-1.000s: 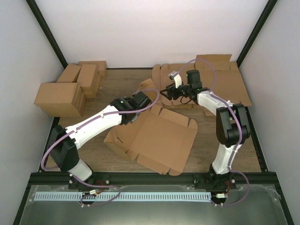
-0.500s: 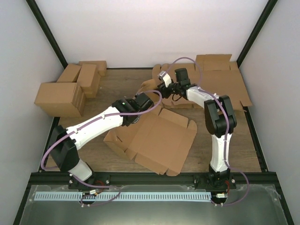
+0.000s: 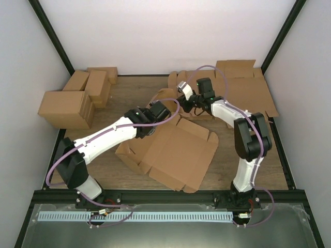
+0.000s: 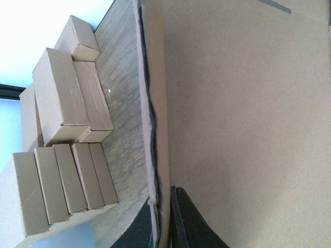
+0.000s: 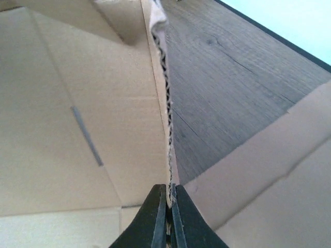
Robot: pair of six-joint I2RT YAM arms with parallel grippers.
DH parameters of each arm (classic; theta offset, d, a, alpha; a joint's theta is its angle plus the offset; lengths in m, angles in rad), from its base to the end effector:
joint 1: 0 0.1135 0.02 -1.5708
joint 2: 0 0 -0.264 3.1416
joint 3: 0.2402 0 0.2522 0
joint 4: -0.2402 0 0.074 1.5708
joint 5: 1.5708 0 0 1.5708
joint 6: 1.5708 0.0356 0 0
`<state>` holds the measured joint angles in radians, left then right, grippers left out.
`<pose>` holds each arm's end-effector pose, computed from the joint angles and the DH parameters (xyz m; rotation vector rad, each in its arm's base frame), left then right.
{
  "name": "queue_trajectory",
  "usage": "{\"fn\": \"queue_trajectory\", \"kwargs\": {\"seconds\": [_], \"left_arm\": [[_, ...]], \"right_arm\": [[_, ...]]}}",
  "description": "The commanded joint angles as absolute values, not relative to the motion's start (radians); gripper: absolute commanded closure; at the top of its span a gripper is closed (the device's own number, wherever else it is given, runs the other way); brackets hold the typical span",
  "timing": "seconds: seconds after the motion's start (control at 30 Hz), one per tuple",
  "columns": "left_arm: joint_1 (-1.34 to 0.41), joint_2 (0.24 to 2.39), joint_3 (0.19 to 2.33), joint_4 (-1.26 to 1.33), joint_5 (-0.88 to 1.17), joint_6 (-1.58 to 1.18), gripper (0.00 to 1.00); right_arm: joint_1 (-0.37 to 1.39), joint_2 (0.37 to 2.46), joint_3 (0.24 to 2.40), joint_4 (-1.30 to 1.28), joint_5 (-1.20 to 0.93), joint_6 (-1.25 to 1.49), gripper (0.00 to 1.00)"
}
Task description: Fold the paper box
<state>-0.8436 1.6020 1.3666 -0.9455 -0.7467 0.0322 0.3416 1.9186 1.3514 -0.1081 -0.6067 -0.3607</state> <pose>0.2298 -0.2219 0.2860 0.8554 2.2677 0.6814 0.3978 0.1630 0.2161 -1.0481 1.9169 0.6663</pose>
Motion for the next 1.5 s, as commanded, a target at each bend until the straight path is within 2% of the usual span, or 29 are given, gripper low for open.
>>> {"fn": "queue_trajectory", "kwargs": {"seconds": [0.0,0.2,0.53,0.9,1.07,1.17,1.47], "left_arm": [[-0.854,1.609,1.407,-0.949,-0.768,0.049,0.96],[-0.863,1.621,1.420,-0.951,-0.776,0.060,0.96],[-0.882,1.640,1.430,-0.953,-0.787,0.057,0.96],[-0.985,1.670,1.431,-0.946,-0.869,0.052,0.95],[-1.033,1.665,1.428,-0.955,-0.857,0.033,0.77],[-1.044,1.655,1.442,-0.957,-0.725,0.010,0.62],[-1.027,1.605,1.505,-0.937,-0.363,-0.072,0.07]], "right_arm": [[0.337,1.781,1.264,-0.073,-0.574,-0.331,0.99],[0.360,1.698,1.189,-0.096,-0.563,-0.273,0.99],[0.439,1.613,1.107,-0.126,-0.496,-0.024,0.99],[0.477,1.532,0.822,0.144,-0.363,0.133,0.99],[0.489,1.492,0.685,0.296,-0.326,0.127,0.99],[0.490,1.486,0.636,0.353,-0.329,0.121,0.99],[0.489,1.461,0.555,0.427,-0.329,0.097,0.99]]}}
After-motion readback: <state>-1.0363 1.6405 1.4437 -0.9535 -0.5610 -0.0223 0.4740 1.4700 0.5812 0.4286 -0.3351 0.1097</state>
